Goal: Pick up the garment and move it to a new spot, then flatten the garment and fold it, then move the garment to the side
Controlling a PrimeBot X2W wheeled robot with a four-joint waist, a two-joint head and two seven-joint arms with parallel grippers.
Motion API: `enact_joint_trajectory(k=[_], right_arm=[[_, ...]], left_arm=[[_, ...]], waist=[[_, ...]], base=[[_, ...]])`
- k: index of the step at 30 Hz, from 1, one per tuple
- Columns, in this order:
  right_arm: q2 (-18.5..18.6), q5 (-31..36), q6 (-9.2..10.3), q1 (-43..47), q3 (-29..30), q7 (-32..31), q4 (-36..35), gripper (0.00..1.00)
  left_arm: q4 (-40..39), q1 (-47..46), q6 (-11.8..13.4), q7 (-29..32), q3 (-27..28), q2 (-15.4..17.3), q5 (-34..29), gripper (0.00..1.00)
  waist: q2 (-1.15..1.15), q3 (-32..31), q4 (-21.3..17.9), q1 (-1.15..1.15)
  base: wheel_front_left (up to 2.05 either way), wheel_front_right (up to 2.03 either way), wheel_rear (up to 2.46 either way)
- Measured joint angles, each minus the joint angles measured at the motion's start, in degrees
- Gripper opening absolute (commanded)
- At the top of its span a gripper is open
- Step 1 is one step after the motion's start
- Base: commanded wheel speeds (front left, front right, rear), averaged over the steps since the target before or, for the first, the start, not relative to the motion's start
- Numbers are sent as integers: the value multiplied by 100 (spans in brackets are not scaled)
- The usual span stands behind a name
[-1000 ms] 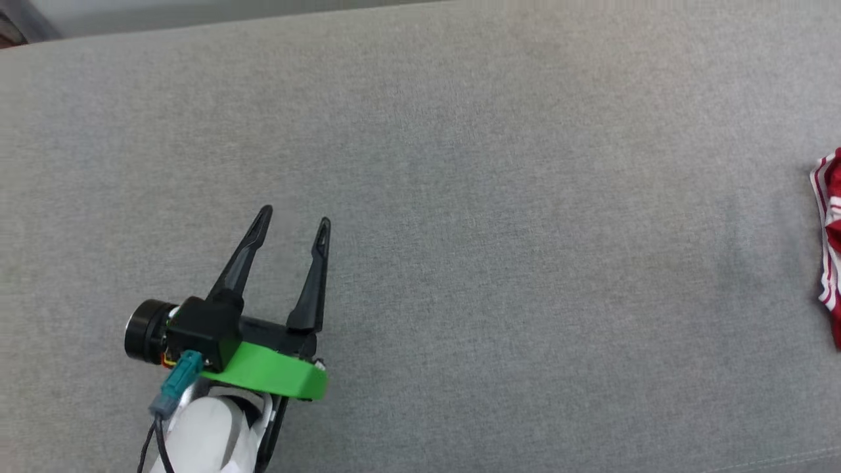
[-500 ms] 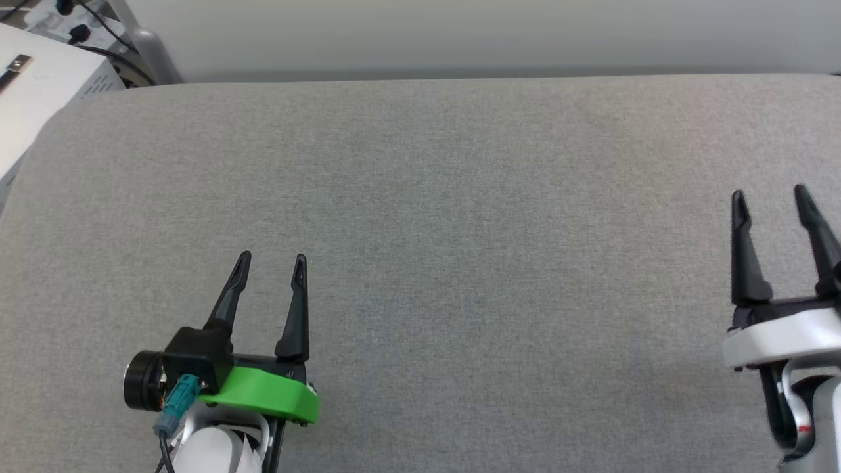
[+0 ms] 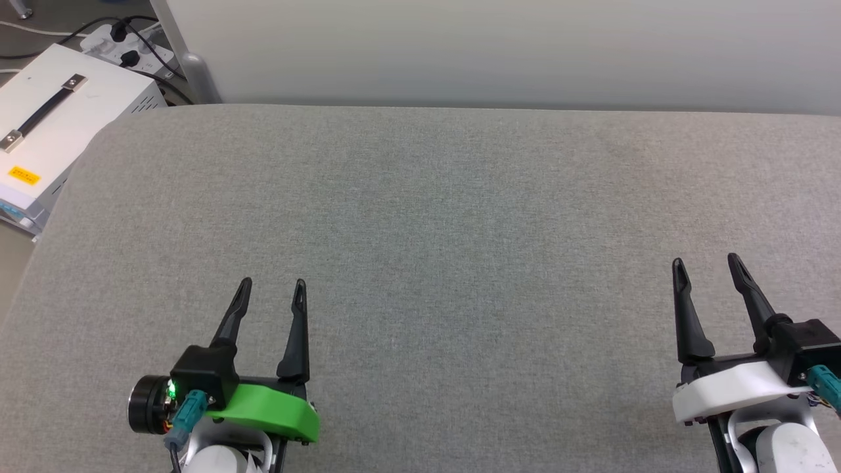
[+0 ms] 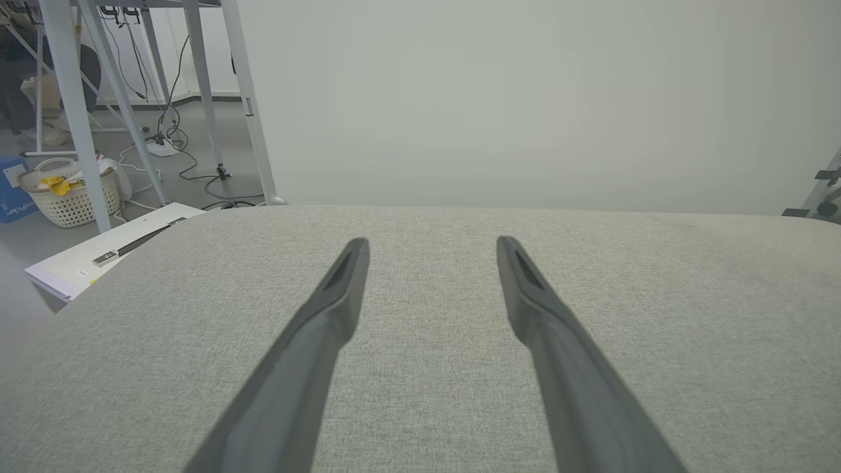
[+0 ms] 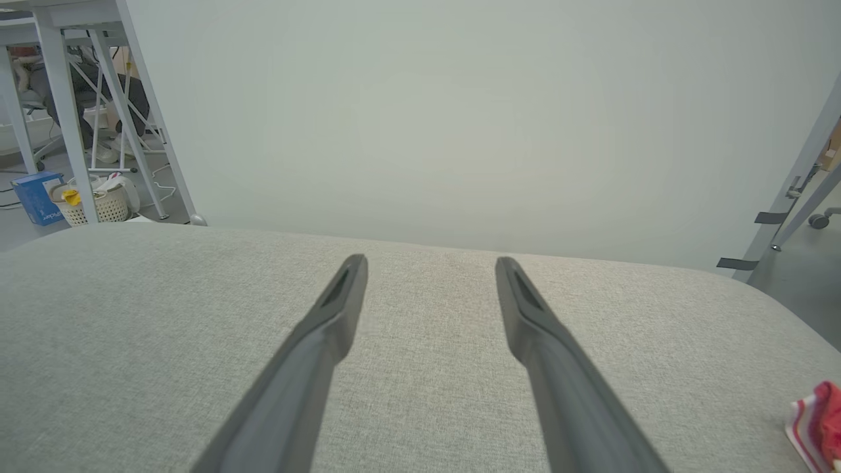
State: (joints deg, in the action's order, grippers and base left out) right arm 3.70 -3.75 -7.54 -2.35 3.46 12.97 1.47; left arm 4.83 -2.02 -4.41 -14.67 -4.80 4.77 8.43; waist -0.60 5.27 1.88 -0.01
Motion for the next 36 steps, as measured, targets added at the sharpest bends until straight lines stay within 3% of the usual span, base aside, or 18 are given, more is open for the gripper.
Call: enact_joint_trajectory(k=[18, 19, 36], right_arm=[[-42, 54, 0, 5, -64, 94, -3, 100], [-43, 55, 0, 4, -65, 97, -3, 0], [-42, 56, 0, 3, -81, -31, -3, 0]], left_arm=[[-64, 67, -68, 1, 154, -129, -238, 100], [-74, 68, -87, 1, 155, -129, -221, 0], [-86, 65, -75, 137, 157, -127, -242, 0]], waist=[[0, -32, 38, 0], [0, -29, 38, 0], [0, -81, 16, 0]], base=[[0, 0, 0], [0, 0, 0], [0, 0, 0]])
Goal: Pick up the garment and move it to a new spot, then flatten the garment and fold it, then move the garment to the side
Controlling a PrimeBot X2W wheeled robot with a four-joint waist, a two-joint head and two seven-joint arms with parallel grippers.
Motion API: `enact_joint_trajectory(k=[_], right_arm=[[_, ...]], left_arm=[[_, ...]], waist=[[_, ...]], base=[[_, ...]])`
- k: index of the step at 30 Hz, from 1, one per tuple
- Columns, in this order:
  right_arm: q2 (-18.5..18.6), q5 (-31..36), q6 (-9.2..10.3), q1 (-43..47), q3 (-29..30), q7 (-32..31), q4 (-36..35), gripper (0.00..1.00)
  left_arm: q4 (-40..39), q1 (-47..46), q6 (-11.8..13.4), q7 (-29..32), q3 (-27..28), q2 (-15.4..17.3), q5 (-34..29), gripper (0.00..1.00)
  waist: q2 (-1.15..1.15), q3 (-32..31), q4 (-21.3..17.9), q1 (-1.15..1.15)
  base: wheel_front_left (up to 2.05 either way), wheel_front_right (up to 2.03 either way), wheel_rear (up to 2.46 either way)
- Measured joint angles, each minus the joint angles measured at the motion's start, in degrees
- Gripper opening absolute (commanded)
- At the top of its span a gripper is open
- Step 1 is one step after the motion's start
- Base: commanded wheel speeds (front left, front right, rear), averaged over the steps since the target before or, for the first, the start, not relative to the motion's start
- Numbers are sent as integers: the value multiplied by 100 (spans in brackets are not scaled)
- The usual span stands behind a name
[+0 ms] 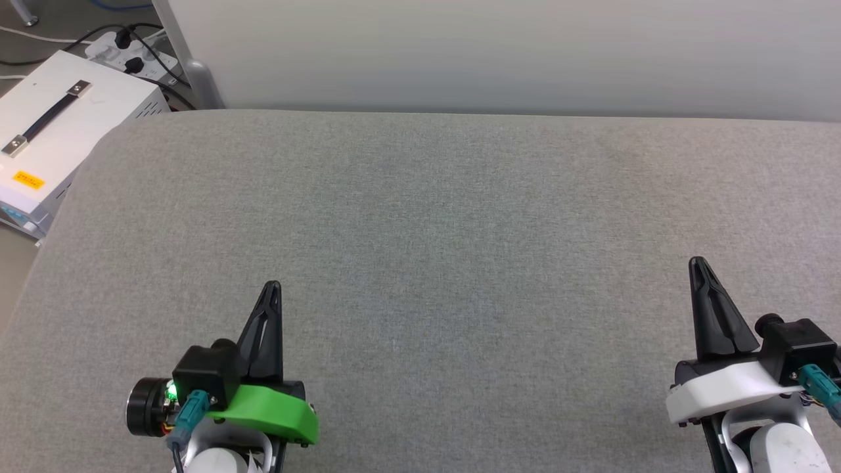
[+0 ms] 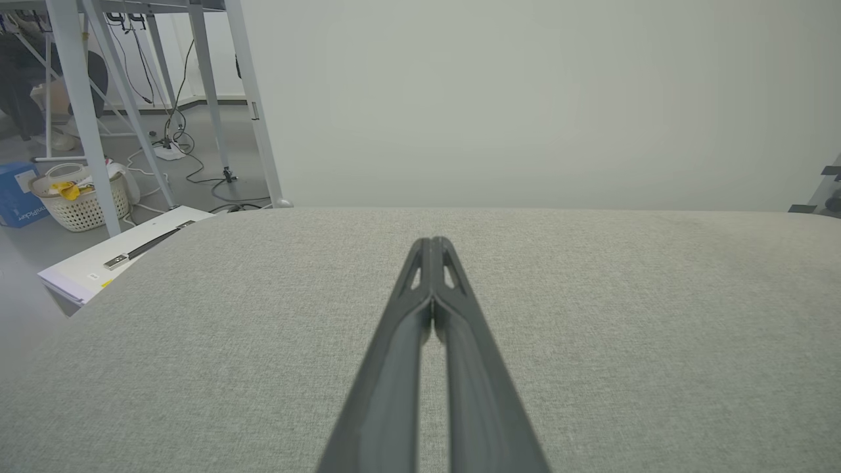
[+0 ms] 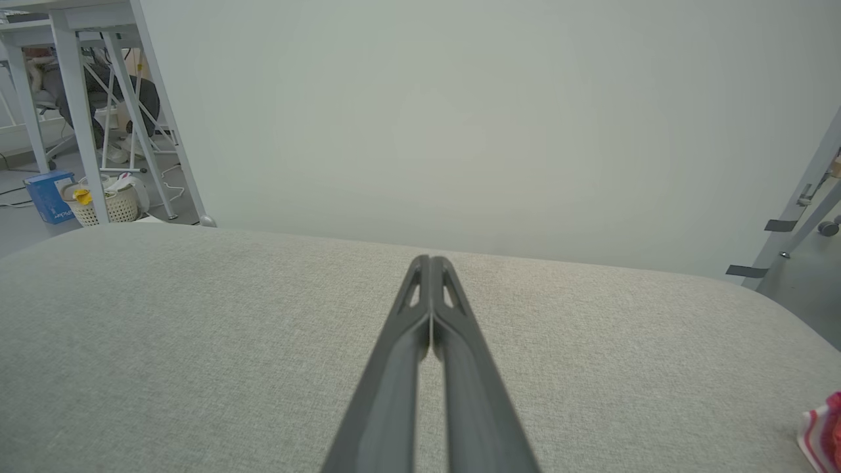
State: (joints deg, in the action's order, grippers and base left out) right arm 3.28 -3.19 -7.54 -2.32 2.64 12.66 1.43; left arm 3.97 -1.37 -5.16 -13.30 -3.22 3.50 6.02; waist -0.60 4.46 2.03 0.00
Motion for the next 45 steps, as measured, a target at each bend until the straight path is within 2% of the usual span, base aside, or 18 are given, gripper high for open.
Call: enact_joint_trajectory(k=[45], right_arm=[[-9, 111, 0, 12, -99, -494, -31, 0]], left_arm=[[-137, 2, 197, 528, 137, -2, -204, 0]], waist=[[0, -179, -82, 0]], base=[[0, 0, 0]])
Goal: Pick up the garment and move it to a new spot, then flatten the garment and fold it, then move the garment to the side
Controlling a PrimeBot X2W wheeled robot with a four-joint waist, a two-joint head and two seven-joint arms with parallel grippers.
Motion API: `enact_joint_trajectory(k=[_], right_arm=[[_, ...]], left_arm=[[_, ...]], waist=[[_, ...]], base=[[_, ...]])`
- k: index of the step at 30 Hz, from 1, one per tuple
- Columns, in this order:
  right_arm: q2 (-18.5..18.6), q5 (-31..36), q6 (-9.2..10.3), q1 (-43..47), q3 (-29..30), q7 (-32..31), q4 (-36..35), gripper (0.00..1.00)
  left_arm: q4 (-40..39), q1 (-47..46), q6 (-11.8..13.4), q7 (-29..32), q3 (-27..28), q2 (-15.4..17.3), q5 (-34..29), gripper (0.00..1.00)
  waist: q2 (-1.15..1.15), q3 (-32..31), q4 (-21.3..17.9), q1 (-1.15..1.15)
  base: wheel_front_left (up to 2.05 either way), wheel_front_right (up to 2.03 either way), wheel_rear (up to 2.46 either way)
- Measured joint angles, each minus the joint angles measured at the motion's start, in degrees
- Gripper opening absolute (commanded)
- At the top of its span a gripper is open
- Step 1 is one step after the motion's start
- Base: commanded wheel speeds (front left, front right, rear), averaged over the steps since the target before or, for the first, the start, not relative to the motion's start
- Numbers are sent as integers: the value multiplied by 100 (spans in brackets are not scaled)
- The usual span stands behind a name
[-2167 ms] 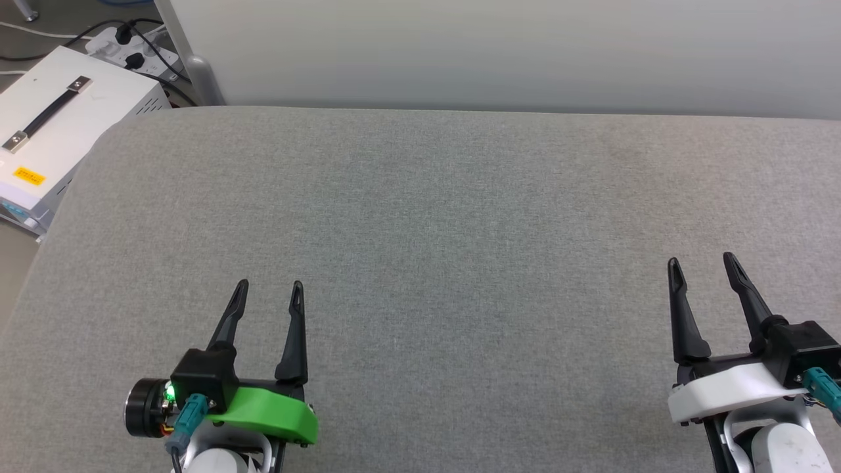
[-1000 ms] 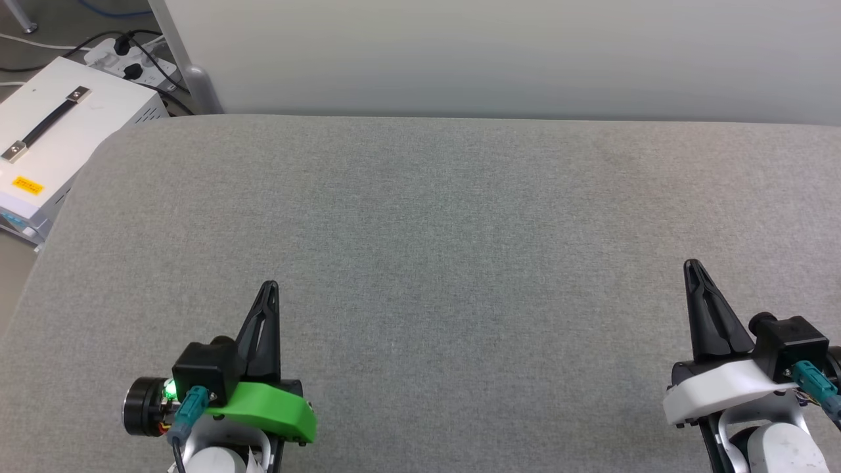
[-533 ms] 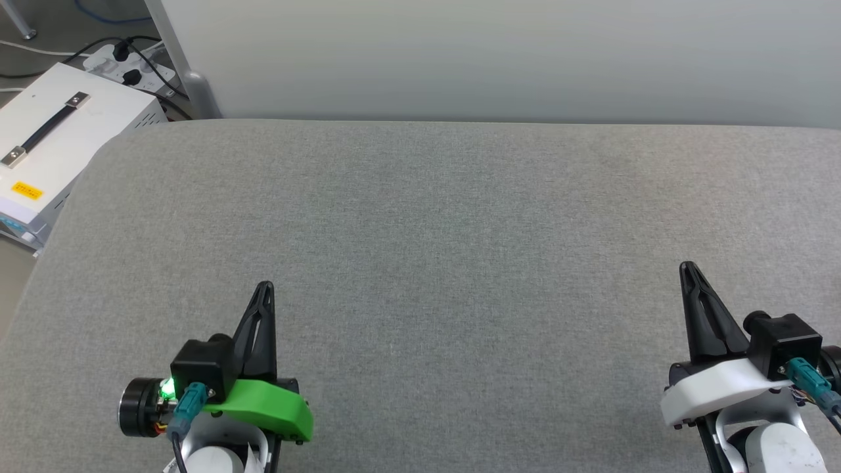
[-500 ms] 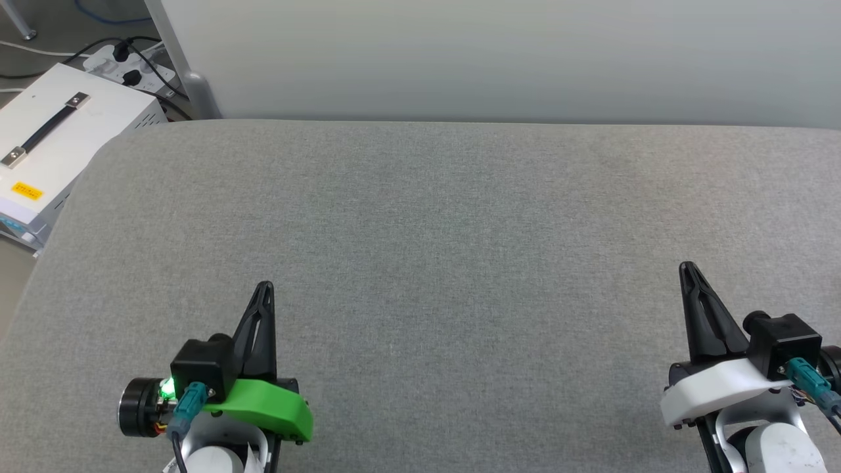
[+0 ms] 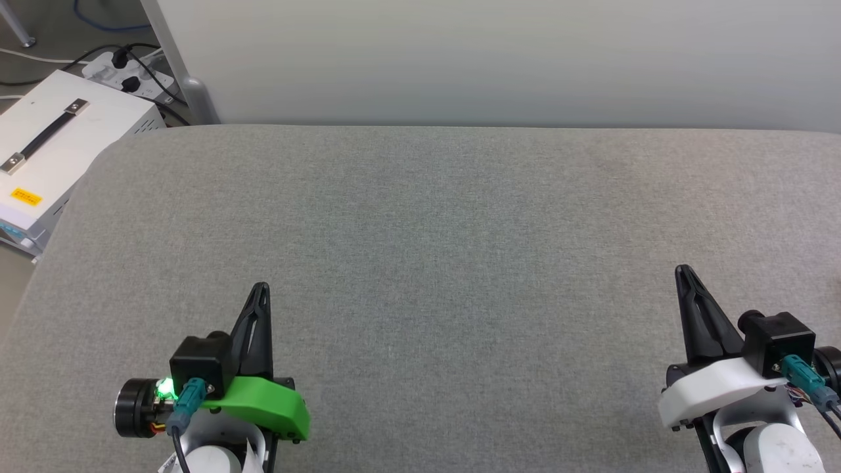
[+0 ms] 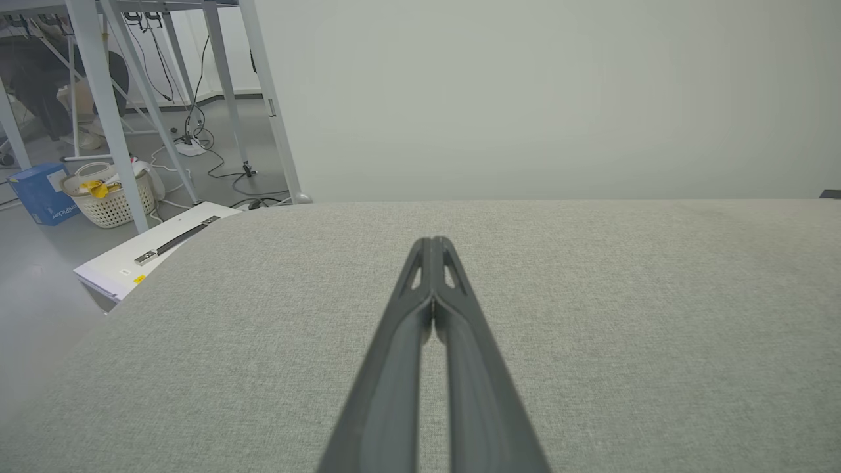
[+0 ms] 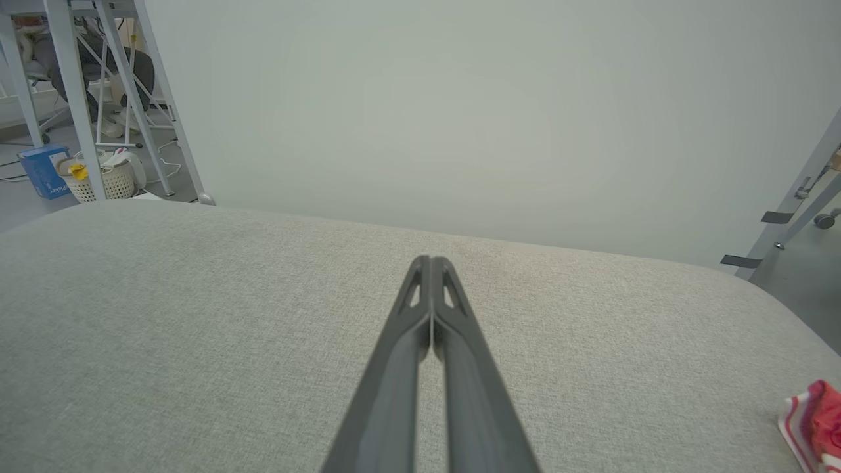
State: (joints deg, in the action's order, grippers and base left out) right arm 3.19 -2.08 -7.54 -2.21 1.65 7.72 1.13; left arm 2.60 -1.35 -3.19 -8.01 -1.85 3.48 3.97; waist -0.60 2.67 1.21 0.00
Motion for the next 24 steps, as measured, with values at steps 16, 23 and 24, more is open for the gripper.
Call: enact_joint_trajectory(k=[16, 23, 24], right_arm=[[-7, 43, 0, 62, -37, -188, -26, 0], [-13, 52, 0, 76, -52, -268, -33, 0], [-13, 53, 0, 83, -55, -283, -34, 0]], left_arm=[[-70, 3, 68, 188, 32, -5, -105, 0], [-96, 6, 91, 272, 44, -7, -127, 0], [-101, 7, 91, 302, 47, -7, -149, 0]], waist=[[0, -65, -29, 0], [0, -92, -42, 0], [0, -100, -45, 0]], base=[[0, 0, 0], [0, 0, 0], [0, 0, 0]])
